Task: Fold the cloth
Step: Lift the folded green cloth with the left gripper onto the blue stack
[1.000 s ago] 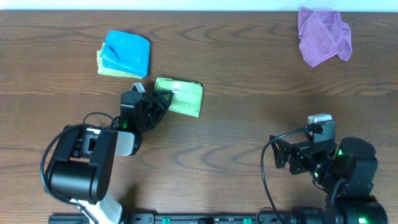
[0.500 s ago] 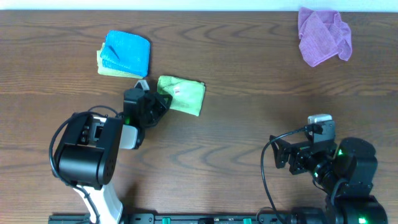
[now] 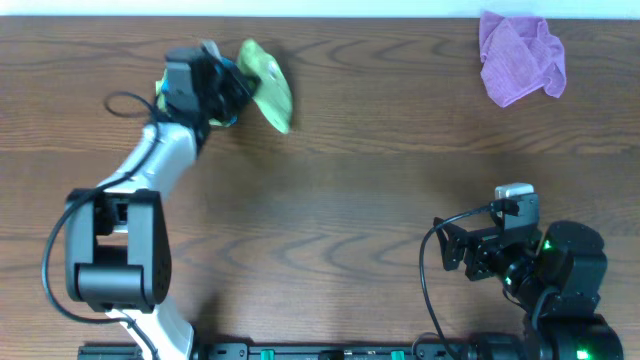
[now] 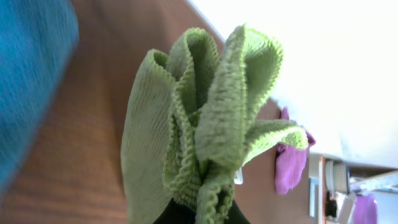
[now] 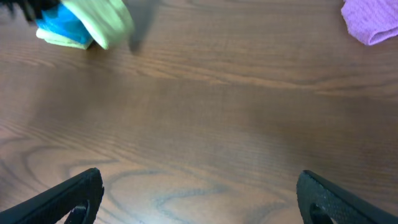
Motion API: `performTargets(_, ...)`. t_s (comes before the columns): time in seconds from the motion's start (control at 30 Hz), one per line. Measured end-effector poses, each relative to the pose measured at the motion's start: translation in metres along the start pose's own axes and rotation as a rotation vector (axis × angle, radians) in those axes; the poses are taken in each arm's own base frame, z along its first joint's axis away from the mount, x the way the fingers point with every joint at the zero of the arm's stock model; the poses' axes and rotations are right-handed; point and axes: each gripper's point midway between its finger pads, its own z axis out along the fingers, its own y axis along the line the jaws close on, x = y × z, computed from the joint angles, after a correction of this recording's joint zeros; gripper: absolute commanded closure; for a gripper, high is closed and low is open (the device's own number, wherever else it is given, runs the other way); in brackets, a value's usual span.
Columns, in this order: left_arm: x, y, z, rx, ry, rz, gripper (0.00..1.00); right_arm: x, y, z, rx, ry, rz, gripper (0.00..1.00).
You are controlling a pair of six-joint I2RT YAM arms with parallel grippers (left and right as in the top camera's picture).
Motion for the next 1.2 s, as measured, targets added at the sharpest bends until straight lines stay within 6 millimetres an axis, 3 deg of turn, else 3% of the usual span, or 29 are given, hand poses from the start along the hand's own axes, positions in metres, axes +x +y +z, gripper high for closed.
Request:
performTargets(0.13, -0.047, -0.018, -0.021, -0.012, -0.076, 0.058, 0.94, 0.000, 0.000, 0.000, 0.000, 0.000, 0.000, 0.01)
performTargets(0.3, -0.074, -0.021, -0.035, -0.025, -0.140, 0.099, 0.94, 0.000, 0.000, 0.000, 0.000, 0.000, 0.000, 0.01)
performTargets(0.7, -0.080, -0.004, -0.033, -0.091, -0.164, 0.125, 0.94, 0.000, 0.000, 0.000, 0.000, 0.000, 0.000, 0.01)
performTargets(1.03, -0.067, 0.044, 0.000, -0.166, -0.103, 0.100, 0.94, 0.000, 0.000, 0.000, 0.000, 0.000, 0.000, 0.01)
performTargets(1.2, -0.070, 0.066, -0.003, -0.218, -0.096, 0.088, 0.94, 0.000, 0.000, 0.000, 0.000, 0.000, 0.000, 0.01)
